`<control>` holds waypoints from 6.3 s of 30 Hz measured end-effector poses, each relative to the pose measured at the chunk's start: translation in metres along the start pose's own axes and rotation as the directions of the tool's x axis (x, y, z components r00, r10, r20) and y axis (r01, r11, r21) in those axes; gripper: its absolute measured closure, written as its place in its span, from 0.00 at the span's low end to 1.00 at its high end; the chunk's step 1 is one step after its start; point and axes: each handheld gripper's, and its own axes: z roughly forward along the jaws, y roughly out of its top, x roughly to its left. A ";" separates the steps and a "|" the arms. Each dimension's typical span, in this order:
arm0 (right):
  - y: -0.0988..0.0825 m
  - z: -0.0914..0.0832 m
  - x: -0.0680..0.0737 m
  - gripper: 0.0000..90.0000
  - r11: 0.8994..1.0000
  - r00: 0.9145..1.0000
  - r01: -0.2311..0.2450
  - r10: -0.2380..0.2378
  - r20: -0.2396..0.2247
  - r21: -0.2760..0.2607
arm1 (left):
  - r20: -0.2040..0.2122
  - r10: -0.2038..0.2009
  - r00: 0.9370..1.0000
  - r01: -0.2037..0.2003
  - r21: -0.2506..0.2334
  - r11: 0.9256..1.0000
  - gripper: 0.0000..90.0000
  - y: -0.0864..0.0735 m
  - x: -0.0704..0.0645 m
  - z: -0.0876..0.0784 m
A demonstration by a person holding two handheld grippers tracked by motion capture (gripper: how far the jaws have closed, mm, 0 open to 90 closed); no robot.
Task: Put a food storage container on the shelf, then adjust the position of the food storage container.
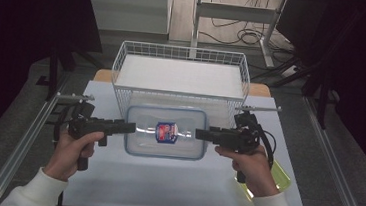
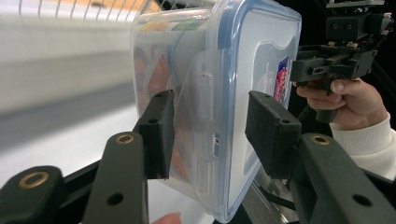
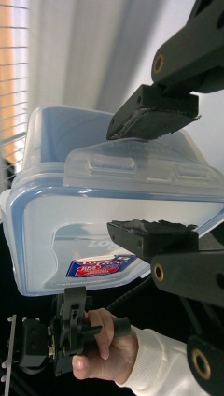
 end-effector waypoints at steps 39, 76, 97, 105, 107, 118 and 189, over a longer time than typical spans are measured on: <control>0.103 -0.008 -0.024 0.55 0.999 1.000 -0.005 0.005 -0.002 -0.046 | 0.012 0.025 1.000 -0.026 0.005 1.000 0.60 0.113 0.012 0.015; 0.154 0.035 -0.089 0.55 0.991 0.992 -0.123 0.123 0.001 -0.060 | 0.020 -0.092 0.996 0.092 -0.006 0.996 0.59 0.167 0.083 0.056; 0.156 0.058 -0.119 0.53 0.898 0.912 -0.408 0.411 -0.019 -0.167 | -0.020 -0.240 0.971 0.239 -0.039 0.970 0.52 0.172 0.103 0.073; 0.152 0.058 -0.113 0.35 0.901 0.920 -0.384 0.393 0.004 -0.204 | -0.073 -0.181 0.981 0.175 -0.078 0.981 0.37 0.170 0.094 0.075; 0.152 0.055 -0.105 0.30 0.908 0.929 -0.356 0.369 0.021 -0.223 | -0.084 -0.169 0.982 0.161 -0.100 0.982 0.34 0.169 0.091 0.073; 0.140 0.009 -0.068 0.25 0.939 0.973 -0.200 0.223 0.054 -0.278 | -0.088 -0.005 0.996 -0.010 -0.170 0.985 0.29 0.149 0.043 0.041; -0.075 -0.003 -0.069 0.49 0.958 0.940 0.169 -0.228 0.253 0.233 | -0.236 0.197 0.952 -0.153 0.193 0.969 0.27 -0.075 0.039 0.034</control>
